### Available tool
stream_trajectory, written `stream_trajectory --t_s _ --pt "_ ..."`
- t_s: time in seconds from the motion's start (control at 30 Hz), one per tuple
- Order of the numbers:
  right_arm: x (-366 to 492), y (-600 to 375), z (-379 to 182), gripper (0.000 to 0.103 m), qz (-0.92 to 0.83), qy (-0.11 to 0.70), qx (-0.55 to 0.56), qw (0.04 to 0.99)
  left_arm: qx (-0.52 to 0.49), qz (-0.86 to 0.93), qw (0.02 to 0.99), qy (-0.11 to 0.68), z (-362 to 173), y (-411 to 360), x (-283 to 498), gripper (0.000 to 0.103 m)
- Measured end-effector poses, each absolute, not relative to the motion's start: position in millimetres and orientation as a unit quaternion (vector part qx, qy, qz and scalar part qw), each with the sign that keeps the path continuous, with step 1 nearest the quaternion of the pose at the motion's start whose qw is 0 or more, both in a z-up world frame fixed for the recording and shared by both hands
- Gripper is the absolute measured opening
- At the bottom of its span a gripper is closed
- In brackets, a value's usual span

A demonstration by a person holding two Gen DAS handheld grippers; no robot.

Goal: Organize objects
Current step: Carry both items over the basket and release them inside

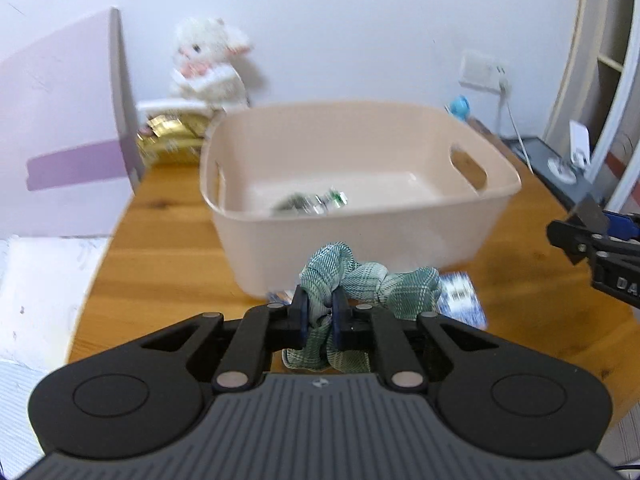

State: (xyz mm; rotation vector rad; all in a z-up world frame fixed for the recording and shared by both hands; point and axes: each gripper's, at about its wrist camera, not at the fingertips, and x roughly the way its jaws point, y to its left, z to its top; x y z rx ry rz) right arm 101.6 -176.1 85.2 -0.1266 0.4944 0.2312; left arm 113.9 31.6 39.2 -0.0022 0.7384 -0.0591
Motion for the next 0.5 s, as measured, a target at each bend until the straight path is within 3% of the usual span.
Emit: stream_trajectory --t_s 0.23,0.5 --pt "121.8 -161.9 106.0 0.046 0.121 0.214 -0.066 0.967 -0.005 -0.01 0.946 0.325 71.0 47.9 130.1 0.013" --pt "163.8 -144.3 96.6 0.046 0.114 0.223 -0.06 0.966 0.004 0.001 0.946 0.324 68.6 45.9 175.3 0.013"
